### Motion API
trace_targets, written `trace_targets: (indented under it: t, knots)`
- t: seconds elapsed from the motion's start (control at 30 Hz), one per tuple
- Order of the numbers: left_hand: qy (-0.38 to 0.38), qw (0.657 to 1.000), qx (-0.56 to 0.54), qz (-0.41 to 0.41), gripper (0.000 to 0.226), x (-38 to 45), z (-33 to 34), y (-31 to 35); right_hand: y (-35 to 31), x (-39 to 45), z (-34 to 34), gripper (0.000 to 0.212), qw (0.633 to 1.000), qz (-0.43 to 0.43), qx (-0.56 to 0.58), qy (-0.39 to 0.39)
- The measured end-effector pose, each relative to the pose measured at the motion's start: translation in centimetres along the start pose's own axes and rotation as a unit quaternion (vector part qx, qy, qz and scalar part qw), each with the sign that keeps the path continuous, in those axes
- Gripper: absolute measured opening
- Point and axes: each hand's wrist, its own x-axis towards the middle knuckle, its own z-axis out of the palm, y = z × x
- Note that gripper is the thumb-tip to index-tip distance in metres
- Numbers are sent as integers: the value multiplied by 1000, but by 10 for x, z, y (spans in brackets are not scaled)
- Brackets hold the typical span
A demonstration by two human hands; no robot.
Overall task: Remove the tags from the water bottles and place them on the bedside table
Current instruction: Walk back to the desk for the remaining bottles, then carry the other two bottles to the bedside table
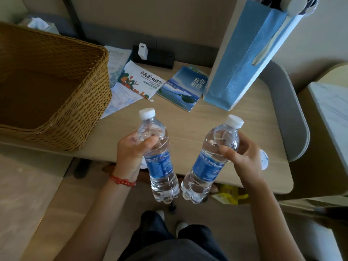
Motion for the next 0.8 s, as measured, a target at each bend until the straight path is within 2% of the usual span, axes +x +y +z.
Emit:
trace_targets:
  t: [0.13,0.23,0.5,0.67,0.8]
  knots:
    - [30,999,-21,16,36,-31,-7,-1,-2,-8,4,42,999,-9,6,-40]
    - [49,998,-15,34,29,-55,-11,-6,-5,-15,4,47,997,-16,0,-79]
    - [172,983,-35,49,19,-139,-17,-33,-2,-47,-10,37,984,-2,-6,-180]
    - [243,969,-13,38,23,-196,-39,-54,5,-73,2,53,967,5,-44,-251]
    - [316,948,-6,29,12,-238,-68,-69,3,-100,31,40,948,10,-53,-313]
